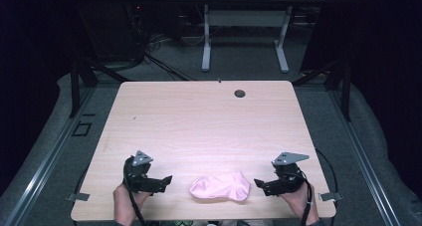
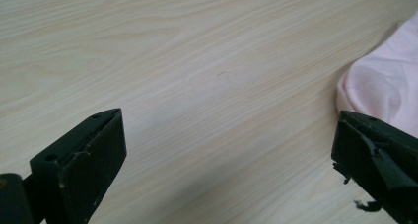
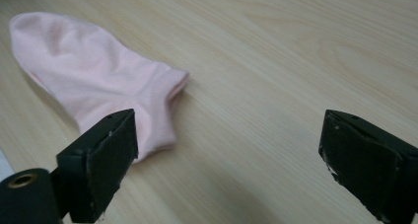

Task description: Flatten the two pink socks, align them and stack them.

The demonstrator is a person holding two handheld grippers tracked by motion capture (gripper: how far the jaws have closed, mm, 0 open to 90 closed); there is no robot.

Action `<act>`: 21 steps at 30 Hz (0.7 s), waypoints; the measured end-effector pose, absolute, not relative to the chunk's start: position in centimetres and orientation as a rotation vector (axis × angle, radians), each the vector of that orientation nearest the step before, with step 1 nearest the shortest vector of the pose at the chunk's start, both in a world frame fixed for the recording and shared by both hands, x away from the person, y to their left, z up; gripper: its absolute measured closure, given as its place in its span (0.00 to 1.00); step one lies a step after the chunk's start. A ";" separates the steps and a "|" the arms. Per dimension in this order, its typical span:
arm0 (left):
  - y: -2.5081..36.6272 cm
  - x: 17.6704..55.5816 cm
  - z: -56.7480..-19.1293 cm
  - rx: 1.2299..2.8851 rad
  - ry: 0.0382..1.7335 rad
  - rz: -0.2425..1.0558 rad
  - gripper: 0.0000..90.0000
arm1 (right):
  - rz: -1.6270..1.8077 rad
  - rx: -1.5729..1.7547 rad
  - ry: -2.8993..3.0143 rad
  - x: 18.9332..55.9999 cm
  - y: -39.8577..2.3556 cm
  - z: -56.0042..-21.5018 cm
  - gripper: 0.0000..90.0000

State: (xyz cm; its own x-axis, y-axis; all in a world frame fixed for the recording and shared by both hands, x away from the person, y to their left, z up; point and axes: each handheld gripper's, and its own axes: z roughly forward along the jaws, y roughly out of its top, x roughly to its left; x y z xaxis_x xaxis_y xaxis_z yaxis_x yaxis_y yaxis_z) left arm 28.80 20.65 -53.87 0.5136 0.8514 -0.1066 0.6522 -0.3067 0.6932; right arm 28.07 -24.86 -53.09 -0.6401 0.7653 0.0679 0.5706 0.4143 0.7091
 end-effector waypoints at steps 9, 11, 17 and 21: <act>24.6 29.1 -56.8 2.011 1.368 0.423 0.00 | 0.966 1.310 2.248 28.8 -29.5 -54.7 0.05; 25.3 29.2 -57.5 2.004 1.392 0.454 0.00 | 0.928 1.346 2.209 29.2 -30.4 -55.5 0.05; 26.3 29.4 -59.1 1.959 1.441 0.567 0.00 | 0.880 1.414 2.178 30.2 -32.0 -57.7 0.05; 26.2 29.5 -59.3 1.968 1.439 0.592 0.00 | 0.882 1.415 2.170 30.4 -32.3 -58.7 0.02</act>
